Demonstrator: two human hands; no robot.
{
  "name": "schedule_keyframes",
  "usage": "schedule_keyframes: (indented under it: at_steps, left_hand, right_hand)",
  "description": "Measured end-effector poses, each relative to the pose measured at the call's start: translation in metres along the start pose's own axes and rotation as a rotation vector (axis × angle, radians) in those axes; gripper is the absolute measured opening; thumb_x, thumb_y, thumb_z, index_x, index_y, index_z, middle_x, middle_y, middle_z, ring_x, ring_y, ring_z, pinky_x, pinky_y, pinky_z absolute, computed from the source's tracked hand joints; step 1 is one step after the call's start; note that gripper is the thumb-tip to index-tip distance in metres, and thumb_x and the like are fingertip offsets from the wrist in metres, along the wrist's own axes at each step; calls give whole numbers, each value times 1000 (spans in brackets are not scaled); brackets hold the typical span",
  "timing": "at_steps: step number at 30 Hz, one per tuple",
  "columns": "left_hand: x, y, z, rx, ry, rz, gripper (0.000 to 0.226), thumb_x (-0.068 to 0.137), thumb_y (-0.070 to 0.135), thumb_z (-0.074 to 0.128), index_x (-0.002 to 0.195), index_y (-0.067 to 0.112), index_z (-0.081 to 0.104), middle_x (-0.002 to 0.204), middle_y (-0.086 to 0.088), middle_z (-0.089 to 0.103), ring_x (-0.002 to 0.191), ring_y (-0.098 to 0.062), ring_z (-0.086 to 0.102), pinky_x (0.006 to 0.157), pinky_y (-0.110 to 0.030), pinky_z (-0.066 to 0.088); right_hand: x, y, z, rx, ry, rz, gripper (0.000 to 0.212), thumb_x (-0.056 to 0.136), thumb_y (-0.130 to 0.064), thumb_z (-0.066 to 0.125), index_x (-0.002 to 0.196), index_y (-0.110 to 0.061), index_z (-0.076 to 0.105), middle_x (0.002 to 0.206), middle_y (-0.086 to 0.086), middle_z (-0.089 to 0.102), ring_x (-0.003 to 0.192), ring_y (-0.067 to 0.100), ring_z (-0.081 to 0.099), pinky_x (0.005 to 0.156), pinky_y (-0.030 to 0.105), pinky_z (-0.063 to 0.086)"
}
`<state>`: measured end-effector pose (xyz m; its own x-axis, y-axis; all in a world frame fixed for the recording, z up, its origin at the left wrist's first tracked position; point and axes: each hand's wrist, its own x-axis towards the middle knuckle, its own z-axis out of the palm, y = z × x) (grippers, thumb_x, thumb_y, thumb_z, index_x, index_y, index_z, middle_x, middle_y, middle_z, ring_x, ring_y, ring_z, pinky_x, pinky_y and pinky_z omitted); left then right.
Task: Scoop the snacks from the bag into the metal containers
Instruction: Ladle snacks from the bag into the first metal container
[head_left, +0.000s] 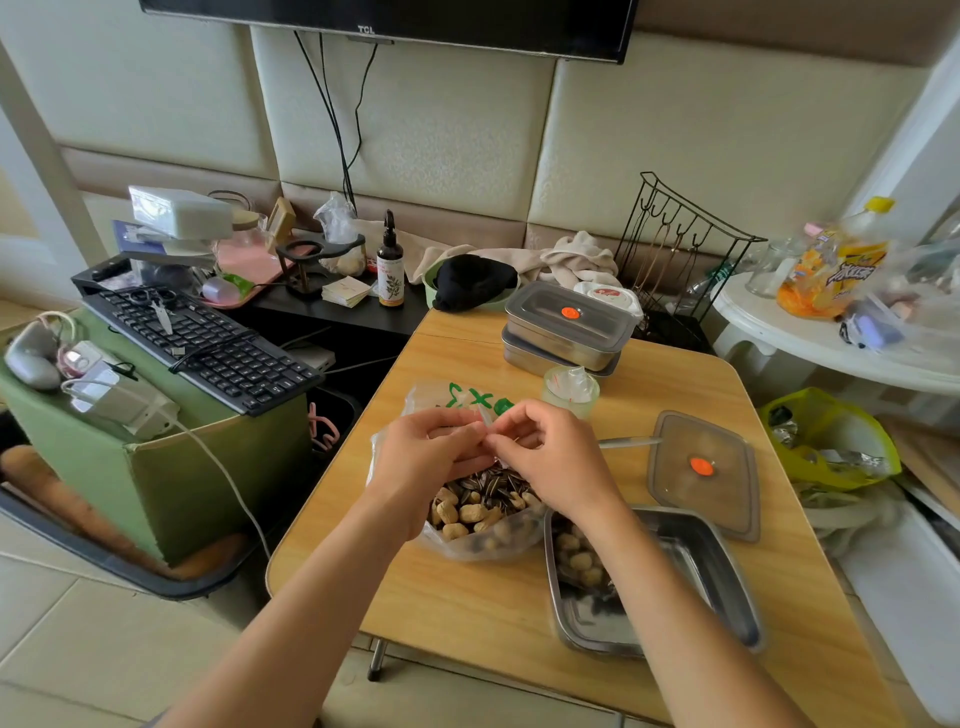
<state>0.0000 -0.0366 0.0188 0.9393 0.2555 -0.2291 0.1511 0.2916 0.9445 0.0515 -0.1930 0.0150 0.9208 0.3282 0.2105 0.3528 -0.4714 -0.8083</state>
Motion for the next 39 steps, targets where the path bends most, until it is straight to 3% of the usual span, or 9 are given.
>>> schedule_keyframes:
  at_steps: [3, 7, 10, 14, 21, 26, 30, 39]
  left_hand:
    - [-1, -2, 1, 45, 3, 28, 16, 92, -1, 73, 107, -2, 70, 89, -18, 78, 86, -29, 78, 76, -32, 65]
    - [1, -4, 2, 77, 46, 53, 18, 89, -3, 76, 104, -5, 66, 85, -19, 78, 83, -29, 78, 76, -35, 65]
    - [2, -7, 5, 137, 80, 85, 20, 87, -2, 77, 103, -4, 65, 83, -19, 77, 79, -28, 78, 73, -36, 65]
    - [3, -5, 5, 103, 77, 69, 21, 86, -2, 78, 103, -4, 65, 88, -22, 76, 80, -29, 78, 74, -37, 66]
    - [3, -3, -3, 96, 20, -13, 12, 92, -4, 70, 104, -3, 68, 93, -23, 77, 84, -30, 78, 72, -32, 64]
    - [0, -5, -1, 149, 11, 31, 20, 90, 8, 79, 104, -1, 69, 86, -14, 79, 81, -25, 78, 72, -32, 64]
    - [-2, -6, 0, 123, 58, 67, 18, 87, 0, 78, 100, -6, 68, 84, -19, 77, 77, -28, 78, 66, -28, 62]
    - [6, -7, 3, 117, 110, 31, 15, 86, -8, 73, 99, -9, 66, 85, -24, 72, 73, -26, 75, 70, -35, 65]
  right_hand:
    - [1, 2, 0, 10, -3, 75, 4, 92, -21, 76, 88, -22, 76, 80, -7, 76, 76, 7, 72, 76, 31, 63]
    - [1, 2, 2, 66, 30, 177, 9, 92, -21, 71, 85, -22, 75, 77, -5, 77, 75, 11, 73, 75, 34, 63]
    - [-1, 0, 7, -80, 97, 109, 12, 92, -18, 71, 80, -20, 72, 71, -6, 73, 67, 6, 68, 63, 25, 59]
    - [-1, -3, 12, -166, 96, -40, 10, 92, -15, 72, 83, -17, 70, 72, -9, 70, 67, 6, 68, 63, 28, 59]
    - [3, 1, 4, -54, -38, 40, 4, 93, -22, 78, 90, -19, 76, 82, -6, 76, 75, 7, 74, 74, 34, 65]
    - [0, -3, 10, -165, 26, -17, 9, 93, -14, 71, 87, -18, 76, 75, -8, 74, 69, 6, 71, 67, 32, 63]
    - [-1, -4, 16, -176, 70, -42, 9, 91, -14, 70, 83, -17, 73, 68, -7, 72, 65, 8, 70, 64, 36, 62]
    - [-3, -7, 27, -311, 152, -152, 14, 94, -15, 69, 82, -12, 62, 65, -1, 64, 56, 16, 62, 52, 39, 54]
